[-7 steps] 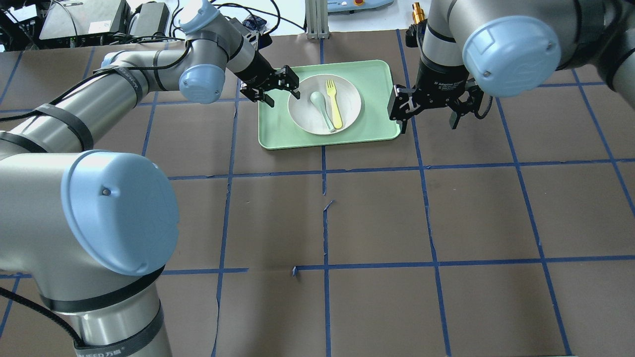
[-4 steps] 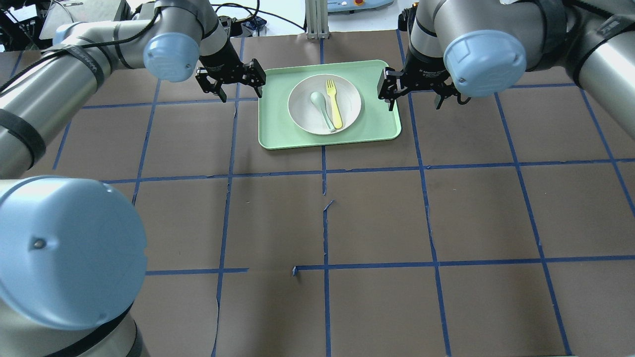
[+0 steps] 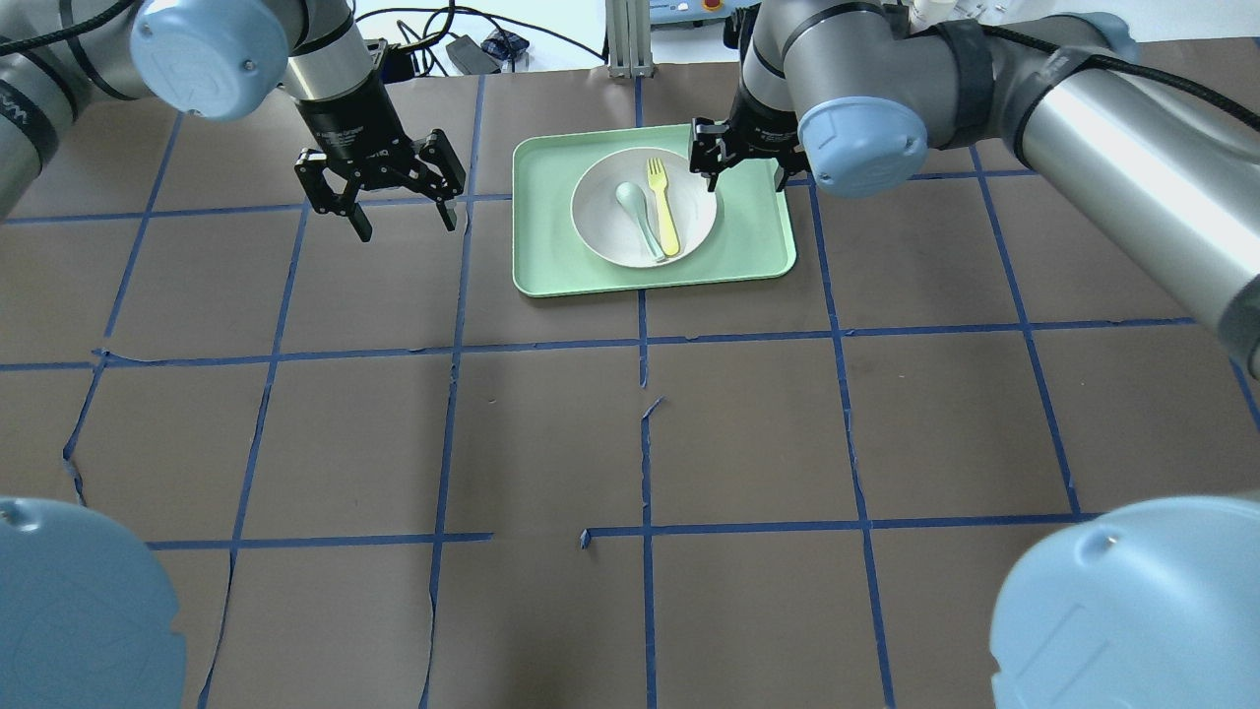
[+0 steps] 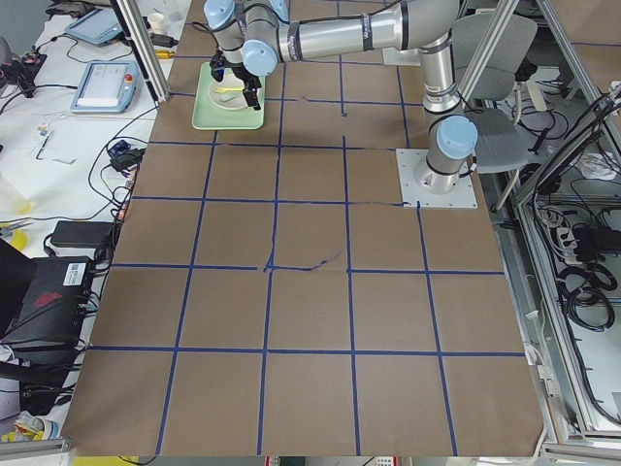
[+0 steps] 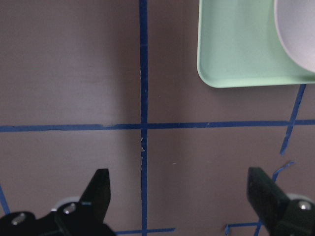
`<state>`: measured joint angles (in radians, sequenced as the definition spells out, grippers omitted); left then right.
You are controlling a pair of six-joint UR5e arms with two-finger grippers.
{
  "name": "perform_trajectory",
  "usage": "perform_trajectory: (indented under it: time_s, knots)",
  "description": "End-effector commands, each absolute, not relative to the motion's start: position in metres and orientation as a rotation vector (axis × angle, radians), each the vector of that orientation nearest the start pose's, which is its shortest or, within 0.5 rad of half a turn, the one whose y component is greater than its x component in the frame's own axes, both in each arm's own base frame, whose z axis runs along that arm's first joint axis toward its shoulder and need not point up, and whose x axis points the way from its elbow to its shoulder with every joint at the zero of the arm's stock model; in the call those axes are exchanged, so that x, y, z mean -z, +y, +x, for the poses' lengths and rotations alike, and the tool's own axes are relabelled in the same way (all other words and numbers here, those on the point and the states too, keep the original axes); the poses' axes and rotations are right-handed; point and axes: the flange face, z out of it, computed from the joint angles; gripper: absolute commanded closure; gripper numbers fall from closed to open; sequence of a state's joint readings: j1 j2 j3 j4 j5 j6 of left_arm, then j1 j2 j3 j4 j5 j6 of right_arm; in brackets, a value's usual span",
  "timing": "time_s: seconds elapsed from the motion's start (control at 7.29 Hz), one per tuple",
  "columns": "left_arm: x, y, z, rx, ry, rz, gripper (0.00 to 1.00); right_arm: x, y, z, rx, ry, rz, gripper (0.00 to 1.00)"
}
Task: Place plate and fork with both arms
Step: 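Raise the left gripper away while the right gripper moves over the plate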
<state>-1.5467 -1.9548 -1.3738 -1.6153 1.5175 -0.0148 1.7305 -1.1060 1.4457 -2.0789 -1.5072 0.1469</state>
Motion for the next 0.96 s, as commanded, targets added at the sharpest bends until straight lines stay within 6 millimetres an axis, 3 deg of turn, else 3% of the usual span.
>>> perform_trajectory:
  time_s: [0.0, 0.41, 0.55, 0.82]
  knots:
    - [-0.383, -0.602, -0.114, -0.343, 3.11, -0.064, 0.0, -0.291, -0.675, 0.27, 0.21, 3.043, -0.133, 0.37]
    - [-0.379, -0.593, -0.117, -0.365, 3.118, -0.066, 0.0, -0.255, -0.681, 0.279, 0.148, 3.014, -0.263, 0.45]
    - [-0.378, -0.591, -0.121, -0.368, 3.119, -0.055, 0.0, -0.235, -0.689, 0.284, 0.167, 2.996, -0.267, 0.55]
    - [-0.373, -0.588, -0.126, -0.388, 3.128, -0.045, 0.0, -0.22, -0.701, 0.289, 0.168, 2.992, -0.274, 0.5]
